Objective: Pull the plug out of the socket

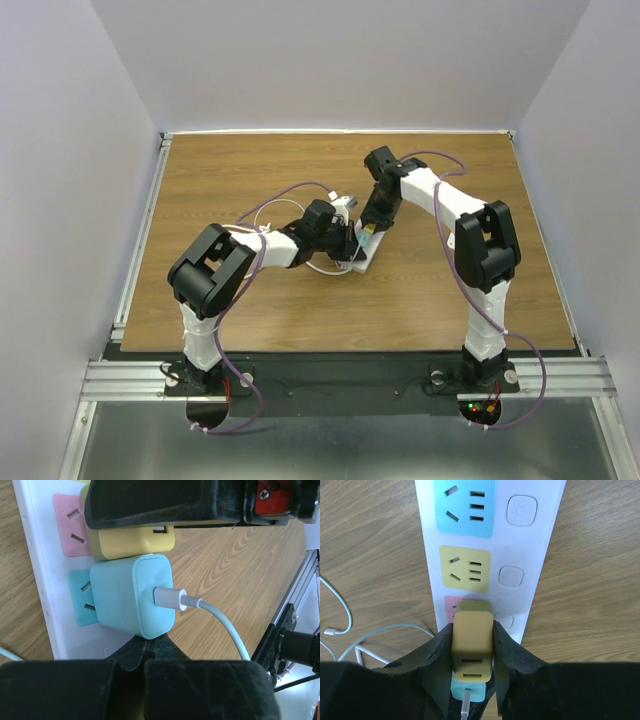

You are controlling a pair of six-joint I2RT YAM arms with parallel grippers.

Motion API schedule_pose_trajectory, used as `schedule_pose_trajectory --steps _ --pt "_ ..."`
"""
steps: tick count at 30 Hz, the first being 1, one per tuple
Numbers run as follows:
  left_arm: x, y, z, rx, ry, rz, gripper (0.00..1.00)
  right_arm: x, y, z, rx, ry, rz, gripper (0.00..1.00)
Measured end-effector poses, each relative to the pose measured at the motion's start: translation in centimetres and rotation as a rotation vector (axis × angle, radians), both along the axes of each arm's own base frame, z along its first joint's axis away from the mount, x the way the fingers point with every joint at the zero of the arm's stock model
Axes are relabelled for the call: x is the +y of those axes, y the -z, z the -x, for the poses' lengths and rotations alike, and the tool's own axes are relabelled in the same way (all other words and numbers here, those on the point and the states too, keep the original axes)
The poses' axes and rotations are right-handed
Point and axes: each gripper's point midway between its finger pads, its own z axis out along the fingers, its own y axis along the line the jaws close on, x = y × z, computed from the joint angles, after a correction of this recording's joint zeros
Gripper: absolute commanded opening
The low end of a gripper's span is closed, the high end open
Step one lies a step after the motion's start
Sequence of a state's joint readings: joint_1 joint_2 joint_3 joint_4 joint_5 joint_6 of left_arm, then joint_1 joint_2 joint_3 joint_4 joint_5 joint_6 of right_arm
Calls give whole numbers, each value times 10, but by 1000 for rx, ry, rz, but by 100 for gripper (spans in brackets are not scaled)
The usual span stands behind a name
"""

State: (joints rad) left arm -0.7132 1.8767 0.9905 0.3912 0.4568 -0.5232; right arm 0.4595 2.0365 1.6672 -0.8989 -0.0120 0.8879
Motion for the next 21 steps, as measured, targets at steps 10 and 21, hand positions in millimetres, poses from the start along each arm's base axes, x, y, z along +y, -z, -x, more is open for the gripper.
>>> schedule_pose_trajectory --steps 10,21 --pt "-7 1 -1 11 4 39 0 -10 -13 -1 2 -6 -7 1" --pt "-10 1 -2 15 7 58 0 -11 -80 -16 -119 -23 -76 0"
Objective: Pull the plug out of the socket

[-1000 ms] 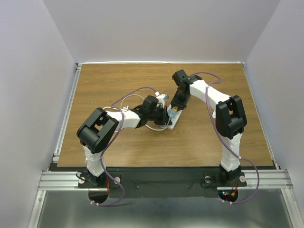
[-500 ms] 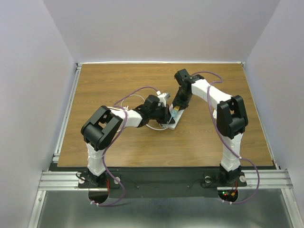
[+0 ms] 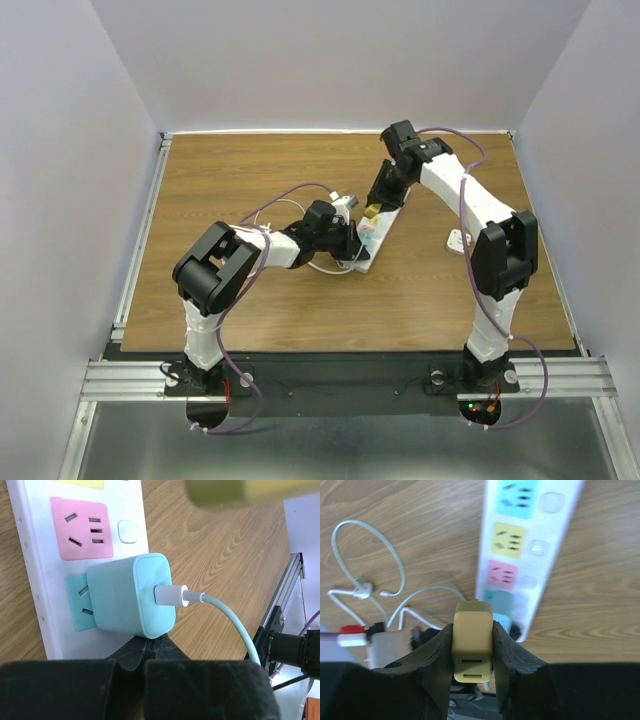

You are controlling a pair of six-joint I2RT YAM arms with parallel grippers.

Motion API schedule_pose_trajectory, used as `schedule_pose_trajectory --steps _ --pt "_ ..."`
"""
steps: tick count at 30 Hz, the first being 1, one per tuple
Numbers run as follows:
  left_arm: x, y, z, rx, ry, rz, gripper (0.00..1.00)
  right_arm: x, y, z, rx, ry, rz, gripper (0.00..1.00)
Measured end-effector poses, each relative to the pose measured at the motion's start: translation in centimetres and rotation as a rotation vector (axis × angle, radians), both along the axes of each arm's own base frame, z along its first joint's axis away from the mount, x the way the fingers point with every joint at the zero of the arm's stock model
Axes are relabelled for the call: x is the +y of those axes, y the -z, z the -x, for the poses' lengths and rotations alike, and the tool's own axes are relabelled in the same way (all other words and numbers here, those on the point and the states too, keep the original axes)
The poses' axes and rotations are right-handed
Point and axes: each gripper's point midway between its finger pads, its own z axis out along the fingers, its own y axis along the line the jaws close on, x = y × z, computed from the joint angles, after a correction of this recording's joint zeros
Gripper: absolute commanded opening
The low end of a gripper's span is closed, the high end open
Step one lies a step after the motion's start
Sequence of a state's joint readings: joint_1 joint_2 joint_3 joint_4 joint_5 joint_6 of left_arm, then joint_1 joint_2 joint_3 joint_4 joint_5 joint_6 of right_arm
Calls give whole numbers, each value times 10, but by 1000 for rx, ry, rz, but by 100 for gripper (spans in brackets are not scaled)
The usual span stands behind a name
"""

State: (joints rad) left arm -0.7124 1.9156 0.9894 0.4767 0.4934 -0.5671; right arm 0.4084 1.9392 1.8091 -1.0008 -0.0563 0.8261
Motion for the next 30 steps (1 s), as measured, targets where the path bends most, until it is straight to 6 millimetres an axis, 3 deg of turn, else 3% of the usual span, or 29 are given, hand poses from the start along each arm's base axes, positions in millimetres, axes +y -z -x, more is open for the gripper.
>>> schedule_pose_trajectory --steps 2,5,8,11,12,18,23,27,30 --pt "0 0 0 -1 0 0 0 -17 2 0 3 31 26 0" --pt "0 -1 -1 -4 -3 -1 0 -62 5 8 24 108 75 0" --pt "2 -2 -1 -8 -8 -8 0 -136 5 10 23 240 151 0" --pt "6 -3 1 -3 -14 -28 0 -191 15 24 47 328 236 0" --pt "8 -4 2 0 -18 -39 0 -201 22 32 67 336 263 0" --pt "24 -5 12 25 -22 -114 0 -210 70 84 222 257 384 0" --pt "29 -17 15 21 -12 -141 0 -214 85 101 273 218 424 1" --pt "27 -29 11 -3 -9 -134 0 -219 89 101 273 216 452 13" --pt "28 -32 11 -13 -8 -135 0 -223 90 100 270 214 477 32"
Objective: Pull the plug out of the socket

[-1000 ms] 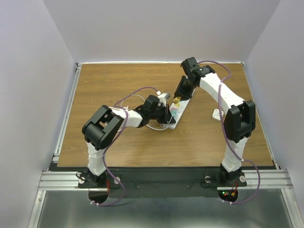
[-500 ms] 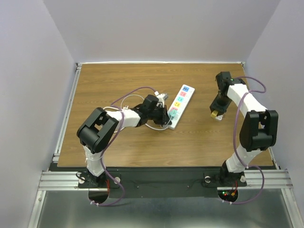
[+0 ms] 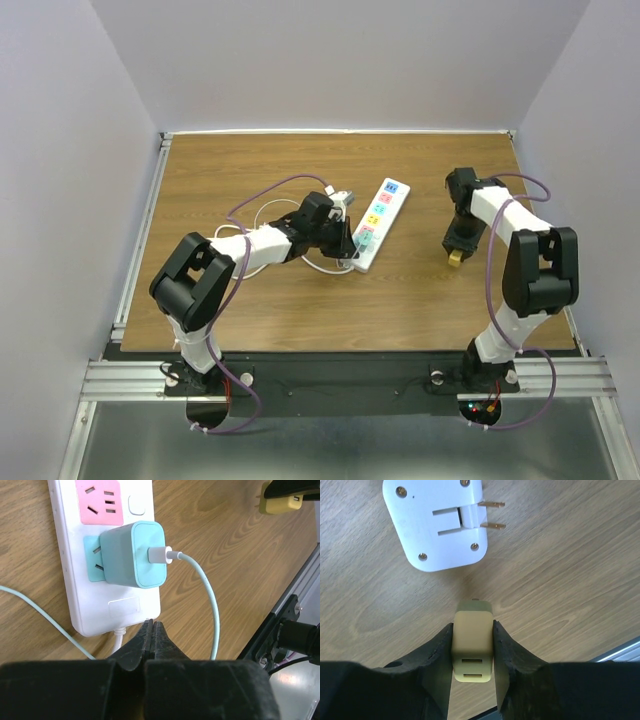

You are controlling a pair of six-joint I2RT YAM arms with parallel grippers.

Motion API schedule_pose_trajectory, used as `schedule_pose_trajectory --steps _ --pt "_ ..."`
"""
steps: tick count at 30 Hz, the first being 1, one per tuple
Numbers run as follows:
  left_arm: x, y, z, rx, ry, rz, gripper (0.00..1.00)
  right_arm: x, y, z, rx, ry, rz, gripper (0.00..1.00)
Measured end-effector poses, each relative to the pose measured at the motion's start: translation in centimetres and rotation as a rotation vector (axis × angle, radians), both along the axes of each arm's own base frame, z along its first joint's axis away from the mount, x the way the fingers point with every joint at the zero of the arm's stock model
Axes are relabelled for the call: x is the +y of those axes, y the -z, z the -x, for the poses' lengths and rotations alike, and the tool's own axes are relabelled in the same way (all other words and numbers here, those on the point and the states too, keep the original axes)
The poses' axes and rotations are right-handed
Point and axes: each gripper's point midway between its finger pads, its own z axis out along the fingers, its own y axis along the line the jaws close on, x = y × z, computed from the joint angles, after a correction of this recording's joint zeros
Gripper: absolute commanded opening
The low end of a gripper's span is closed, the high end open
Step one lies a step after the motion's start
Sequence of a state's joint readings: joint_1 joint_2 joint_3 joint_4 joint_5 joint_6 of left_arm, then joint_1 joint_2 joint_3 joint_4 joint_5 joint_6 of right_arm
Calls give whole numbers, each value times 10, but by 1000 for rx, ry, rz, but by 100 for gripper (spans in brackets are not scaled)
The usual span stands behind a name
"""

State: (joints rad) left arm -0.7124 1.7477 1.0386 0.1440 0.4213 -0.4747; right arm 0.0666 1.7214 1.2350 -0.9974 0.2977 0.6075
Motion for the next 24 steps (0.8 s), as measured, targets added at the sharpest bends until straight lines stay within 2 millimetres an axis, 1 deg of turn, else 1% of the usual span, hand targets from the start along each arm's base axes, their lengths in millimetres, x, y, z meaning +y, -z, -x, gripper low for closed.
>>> schedule_pose_trajectory --steps 1,3,7,8,9,12,13,17,20,22,24 --pt "1 1 0 1 1 -3 0 -1 1 -1 0 -3 6 35" --pt "2 2 1 5 3 -12 0 -3 4 -3 8 -8 19 46" --pt "3 4 3 7 6 -22 0 -4 9 -4 25 -22 24 49" --pt "4 4 2 5 6 -23 0 -4 9 -5 26 -25 24 54" --pt "4 4 2 4 7 -24 0 -4 8 -5 25 -26 24 55" --pt "4 5 2 0 11 -27 0 -2 5 -10 11 -31 14 64" --pt "4 5 2 -1 12 -28 0 1 0 -16 -7 -36 -2 67" --pt "5 8 2 -1 14 -36 0 16 -19 -34 -83 -52 -82 73" --pt "6 15 2 6 18 -48 0 32 -49 -48 -186 -69 -173 75" --pt "6 19 3 13 19 -55 0 47 -70 -55 -260 -85 -238 76" --pt "7 26 3 21 21 -66 0 66 -84 -58 -311 -104 -309 77"
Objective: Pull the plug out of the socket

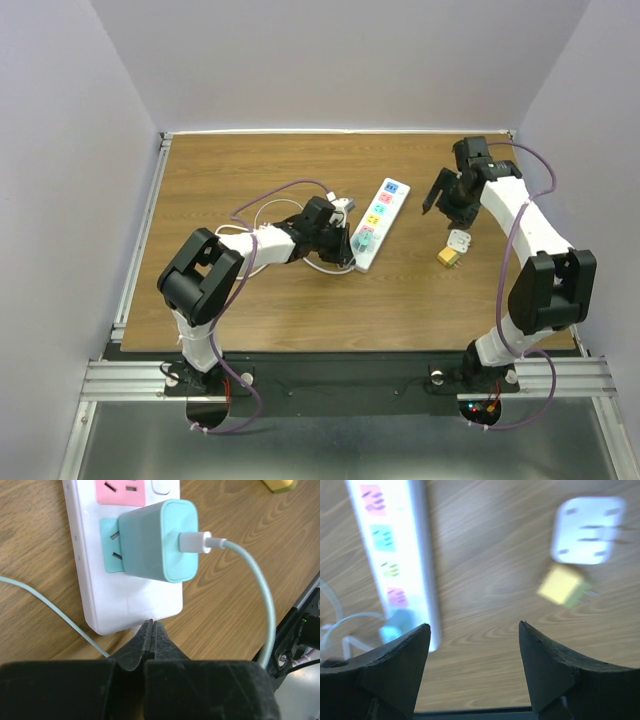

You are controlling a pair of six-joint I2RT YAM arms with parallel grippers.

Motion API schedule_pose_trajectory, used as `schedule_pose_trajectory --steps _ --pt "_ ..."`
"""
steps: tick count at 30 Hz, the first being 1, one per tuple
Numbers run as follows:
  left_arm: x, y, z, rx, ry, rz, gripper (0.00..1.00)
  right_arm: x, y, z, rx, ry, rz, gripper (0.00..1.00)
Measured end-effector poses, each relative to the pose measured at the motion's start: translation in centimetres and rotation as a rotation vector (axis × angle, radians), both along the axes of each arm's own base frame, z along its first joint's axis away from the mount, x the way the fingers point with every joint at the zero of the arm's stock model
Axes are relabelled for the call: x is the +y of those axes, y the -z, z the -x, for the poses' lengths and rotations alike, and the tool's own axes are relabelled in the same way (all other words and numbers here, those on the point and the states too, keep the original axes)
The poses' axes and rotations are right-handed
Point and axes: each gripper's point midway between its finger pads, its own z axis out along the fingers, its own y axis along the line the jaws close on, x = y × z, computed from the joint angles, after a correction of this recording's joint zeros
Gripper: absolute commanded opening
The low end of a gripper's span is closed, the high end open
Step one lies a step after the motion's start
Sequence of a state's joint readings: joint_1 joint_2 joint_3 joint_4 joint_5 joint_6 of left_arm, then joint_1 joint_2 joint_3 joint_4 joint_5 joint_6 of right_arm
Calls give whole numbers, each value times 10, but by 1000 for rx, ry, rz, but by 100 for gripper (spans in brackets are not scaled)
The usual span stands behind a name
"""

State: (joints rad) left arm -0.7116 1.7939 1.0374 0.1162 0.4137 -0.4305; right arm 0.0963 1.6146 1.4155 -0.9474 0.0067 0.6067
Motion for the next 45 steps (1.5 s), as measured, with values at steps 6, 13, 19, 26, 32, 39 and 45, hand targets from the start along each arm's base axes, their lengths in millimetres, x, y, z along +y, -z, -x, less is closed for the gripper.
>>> schedule_pose_trajectory --steps 6,13,19,26,32,39,45 --pt "3 12 4 23 3 -20 0 59 0 -3 -4 -71 -162 78" --pt "4 15 1 22 -4 -19 0 124 27 -9 76 -135 -264 78" --pt "4 16 1 24 -15 -9 0 159 42 -14 114 -175 -301 78" --pt "3 16 0 28 -23 -3 0 180 61 -3 172 -202 -302 70" --pt "3 15 -1 30 -29 -9 0 188 66 6 187 -220 -289 35" --pt "-6 -5 -13 3 -29 14 0 188 66 6 191 -213 -291 0" --pt "-18 -25 -27 -42 -26 51 0 188 66 6 192 -215 -292 0"
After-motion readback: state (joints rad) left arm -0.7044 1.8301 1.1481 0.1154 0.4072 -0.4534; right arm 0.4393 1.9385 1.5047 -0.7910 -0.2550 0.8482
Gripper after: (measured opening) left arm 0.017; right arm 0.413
